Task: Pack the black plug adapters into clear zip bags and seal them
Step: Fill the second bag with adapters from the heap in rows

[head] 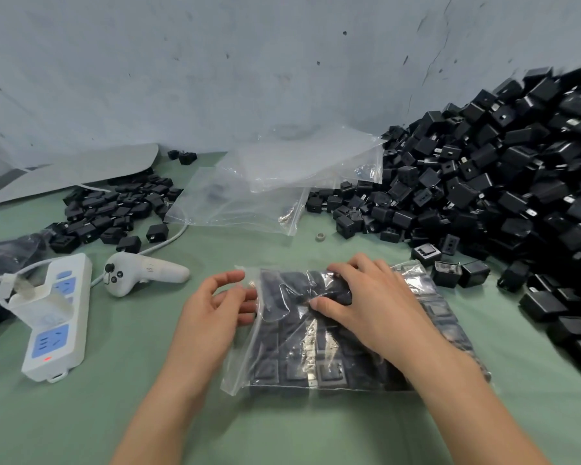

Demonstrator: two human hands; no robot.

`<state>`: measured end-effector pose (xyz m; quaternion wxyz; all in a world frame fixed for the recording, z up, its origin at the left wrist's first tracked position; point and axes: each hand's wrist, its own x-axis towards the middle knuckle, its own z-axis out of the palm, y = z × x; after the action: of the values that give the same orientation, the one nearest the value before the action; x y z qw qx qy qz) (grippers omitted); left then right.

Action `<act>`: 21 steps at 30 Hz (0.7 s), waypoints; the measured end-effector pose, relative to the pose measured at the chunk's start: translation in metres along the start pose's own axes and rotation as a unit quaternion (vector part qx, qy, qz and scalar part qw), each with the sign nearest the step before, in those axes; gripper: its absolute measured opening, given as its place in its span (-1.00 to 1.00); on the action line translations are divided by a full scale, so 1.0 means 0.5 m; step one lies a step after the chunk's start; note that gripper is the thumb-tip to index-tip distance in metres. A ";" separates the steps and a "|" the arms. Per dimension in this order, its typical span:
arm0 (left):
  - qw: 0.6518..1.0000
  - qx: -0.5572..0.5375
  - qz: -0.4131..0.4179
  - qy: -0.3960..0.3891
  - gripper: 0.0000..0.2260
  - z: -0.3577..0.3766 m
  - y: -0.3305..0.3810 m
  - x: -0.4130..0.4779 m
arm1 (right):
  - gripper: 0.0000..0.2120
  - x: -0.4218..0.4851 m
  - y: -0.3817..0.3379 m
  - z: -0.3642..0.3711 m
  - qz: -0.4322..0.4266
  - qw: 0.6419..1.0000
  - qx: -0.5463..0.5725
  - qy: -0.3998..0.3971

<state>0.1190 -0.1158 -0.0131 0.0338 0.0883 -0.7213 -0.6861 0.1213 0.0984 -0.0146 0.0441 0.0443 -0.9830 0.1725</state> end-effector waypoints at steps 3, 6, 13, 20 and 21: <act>1.000 0.010 0.007 -0.017 -0.87 0.003 0.001 -0.012 | -0.42 0.000 -0.003 -0.002 -0.009 1.000 -0.011 0.001; 0.999 0.028 0.023 -0.015 -0.87 0.000 0.002 -0.017 | -0.47 -0.005 -0.013 -0.001 -0.007 1.000 -0.021 0.014; 0.998 0.036 0.007 -0.045 -0.88 0.007 0.000 -0.018 | -0.50 -0.008 -0.024 -0.003 0.000 1.000 0.000 0.030; 0.999 0.020 -0.003 -0.030 -0.89 0.002 -0.006 0.000 | -0.59 -0.010 -0.003 -0.016 0.021 0.987 0.121 0.104; 0.998 0.030 -0.004 -0.048 -0.89 0.009 -0.008 -0.001 | -0.61 -0.010 -0.002 -0.016 0.025 0.986 0.122 0.109</act>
<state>0.1189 -0.1114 -0.0175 -0.0067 0.0592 -0.7418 -0.6679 0.1267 0.1008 -0.0072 0.1414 0.0059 -0.9446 0.2960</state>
